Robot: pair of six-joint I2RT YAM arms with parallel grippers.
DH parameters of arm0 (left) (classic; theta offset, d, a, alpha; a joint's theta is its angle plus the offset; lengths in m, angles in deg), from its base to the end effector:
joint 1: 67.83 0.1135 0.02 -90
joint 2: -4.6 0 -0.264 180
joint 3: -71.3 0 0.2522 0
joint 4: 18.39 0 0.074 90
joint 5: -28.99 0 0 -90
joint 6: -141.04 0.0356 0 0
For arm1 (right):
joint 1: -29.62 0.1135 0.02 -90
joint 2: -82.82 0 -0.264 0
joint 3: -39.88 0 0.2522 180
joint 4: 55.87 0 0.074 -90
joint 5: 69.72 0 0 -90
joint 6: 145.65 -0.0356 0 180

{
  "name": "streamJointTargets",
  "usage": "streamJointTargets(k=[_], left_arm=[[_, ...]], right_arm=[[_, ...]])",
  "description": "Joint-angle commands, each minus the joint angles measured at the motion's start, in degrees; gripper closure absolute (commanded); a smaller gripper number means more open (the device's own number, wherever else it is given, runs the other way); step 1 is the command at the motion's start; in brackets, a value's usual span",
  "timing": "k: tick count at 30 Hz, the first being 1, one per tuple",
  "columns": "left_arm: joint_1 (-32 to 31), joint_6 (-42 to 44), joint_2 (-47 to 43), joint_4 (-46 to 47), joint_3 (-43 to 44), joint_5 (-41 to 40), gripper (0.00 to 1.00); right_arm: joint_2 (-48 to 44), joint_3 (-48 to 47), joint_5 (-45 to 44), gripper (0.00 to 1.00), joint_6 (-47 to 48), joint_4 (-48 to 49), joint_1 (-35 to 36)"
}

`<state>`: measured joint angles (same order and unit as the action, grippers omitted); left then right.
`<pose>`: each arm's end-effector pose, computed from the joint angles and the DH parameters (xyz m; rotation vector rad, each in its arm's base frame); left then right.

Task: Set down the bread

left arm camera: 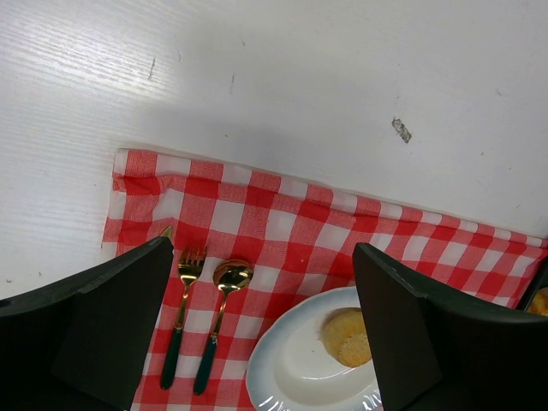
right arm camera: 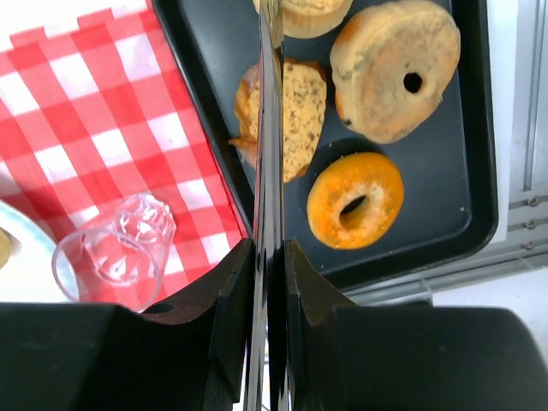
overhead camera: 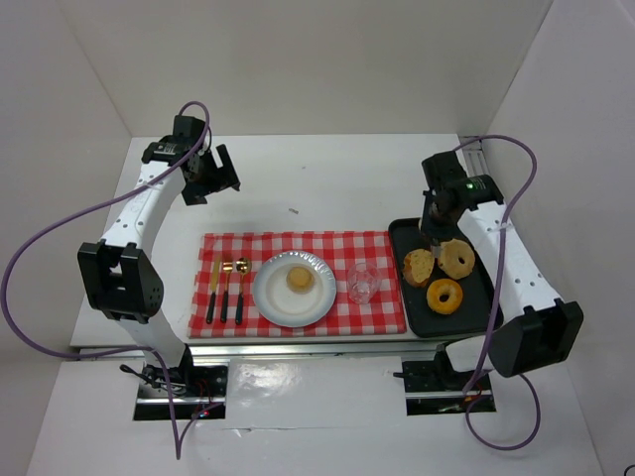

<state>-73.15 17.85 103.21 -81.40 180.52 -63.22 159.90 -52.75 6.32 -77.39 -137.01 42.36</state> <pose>0.3728 -0.0333 0.3341 -0.6179 2.4222 -0.2351 0.2446 0.0465 0.3396 0.2791 2.6475 -0.1406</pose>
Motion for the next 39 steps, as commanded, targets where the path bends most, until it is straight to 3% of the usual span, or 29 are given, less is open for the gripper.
streamJointTargets(k=[1,7,13,18,25,33,39], left_arm=[[0.05,0.49,-0.70,0.83,-0.36,0.81,0.00],[0.05,0.49,-0.70,1.35,-0.88,0.81,0.00],[0.05,0.49,-0.70,1.35,-0.36,0.81,0.00],[0.05,0.49,-1.22,1.35,0.16,0.28,0.00],[0.05,0.49,-1.75,1.35,0.16,-0.77,0.00],[0.05,1.02,-2.89,0.74,0.16,-1.82,0.00],[0.05,1.02,-4.65,0.21,-0.53,-1.82,0.00]], right_arm=[[-2.37,-4.09,1.12,1.00,1.69,-2.49,-0.16],[-5.18,-7.25,6.04,1.00,4.59,-2.50,1.15],[-7.38,-9.72,16.41,1.00,6.62,1.63,6.50],[-3.87,-12.71,21.51,1.00,5.40,5.49,13.62],[1.66,-12.80,25.91,1.00,4.77,9.28,29.60],[9.05,-8.84,34.60,1.00,8.02,11.12,35.43],[10.90,-7.09,33.56,1.00,9.26,10.60,37.45]])
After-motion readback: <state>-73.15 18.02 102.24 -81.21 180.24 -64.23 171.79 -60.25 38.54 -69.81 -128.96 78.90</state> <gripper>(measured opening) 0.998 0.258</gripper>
